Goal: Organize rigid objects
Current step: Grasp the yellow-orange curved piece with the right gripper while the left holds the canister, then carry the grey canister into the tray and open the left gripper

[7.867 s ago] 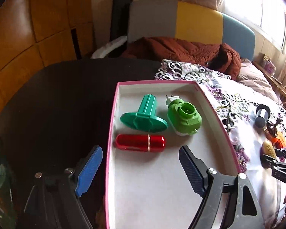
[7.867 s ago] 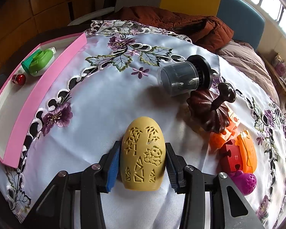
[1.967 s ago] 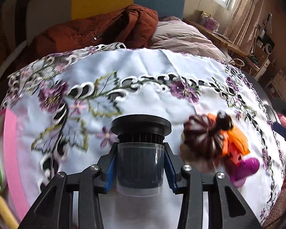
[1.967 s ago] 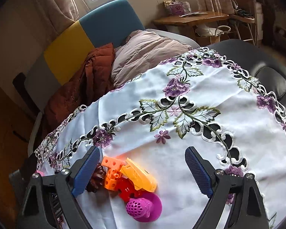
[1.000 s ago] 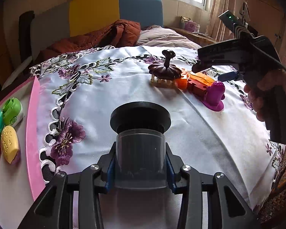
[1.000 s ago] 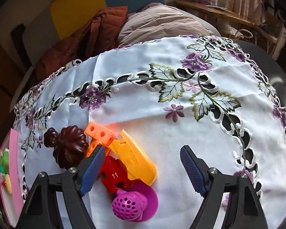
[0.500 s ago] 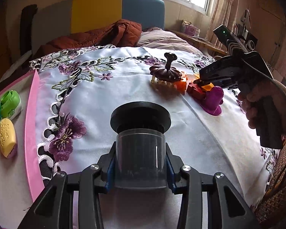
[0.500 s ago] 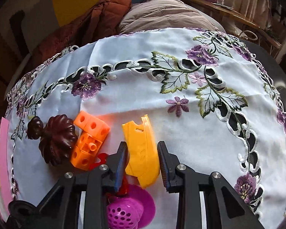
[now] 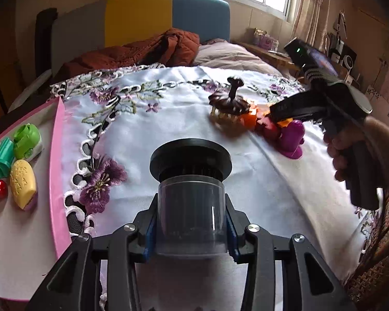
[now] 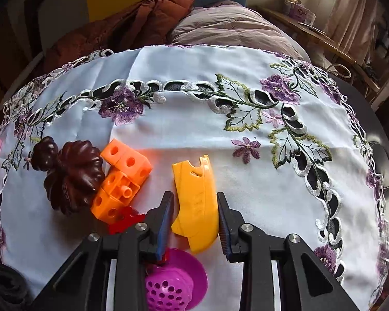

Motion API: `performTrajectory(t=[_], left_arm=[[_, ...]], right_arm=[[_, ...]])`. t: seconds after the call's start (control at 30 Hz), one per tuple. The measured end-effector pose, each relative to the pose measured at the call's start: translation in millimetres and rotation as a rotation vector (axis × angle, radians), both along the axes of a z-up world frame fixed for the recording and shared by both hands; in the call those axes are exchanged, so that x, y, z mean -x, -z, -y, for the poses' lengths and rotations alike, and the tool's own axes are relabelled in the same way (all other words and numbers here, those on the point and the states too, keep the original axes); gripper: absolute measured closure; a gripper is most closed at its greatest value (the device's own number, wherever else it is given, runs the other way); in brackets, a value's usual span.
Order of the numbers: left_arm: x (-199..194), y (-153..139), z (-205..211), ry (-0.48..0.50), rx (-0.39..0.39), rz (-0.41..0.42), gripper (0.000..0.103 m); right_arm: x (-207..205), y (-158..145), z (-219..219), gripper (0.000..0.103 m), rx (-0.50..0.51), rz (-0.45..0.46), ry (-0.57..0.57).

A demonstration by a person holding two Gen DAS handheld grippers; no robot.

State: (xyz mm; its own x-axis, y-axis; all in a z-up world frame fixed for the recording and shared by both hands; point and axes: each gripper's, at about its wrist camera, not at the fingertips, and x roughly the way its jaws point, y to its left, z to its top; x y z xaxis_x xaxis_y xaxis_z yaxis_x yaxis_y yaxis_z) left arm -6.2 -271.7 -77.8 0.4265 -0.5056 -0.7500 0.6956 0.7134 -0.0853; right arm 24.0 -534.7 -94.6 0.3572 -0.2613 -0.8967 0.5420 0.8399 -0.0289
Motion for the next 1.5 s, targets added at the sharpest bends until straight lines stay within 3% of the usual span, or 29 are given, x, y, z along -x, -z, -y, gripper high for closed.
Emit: performTrajectory(t=[0.3,0.7,1.13,1.27,1.5], left_arm=[[10.4,-48.2,-11.1,-0.011,0.046,0.057,0.061],[0.2,-75.6,-53.7,-0.118,0.057,0.049,0.06],[-28.1,-72.1,-129.0,-0.297,0.071,0.002,0.06],[-45.8,-63.6,-168.1,-0.393,0.09,-0.049,0.061],[-68.2,-40.0,-217.6,-0.494,0.047,-0.094,0.061]], right_arm=[[-1.0,-0.1,-5.5,0.071,0.031,-0.003,-0.016],[-1.0,-0.3,-8.3,0.071,0.054,-0.007,-0.029],[-1.3,0.0,-15.7,0.073,0.099,-0.024,-0.061],[-1.9,0.4,-17.3,0.073,0.11,-0.027,-0.065],[-1.8,0.5,-19.5,0.073,0.124,-0.032,-0.07]])
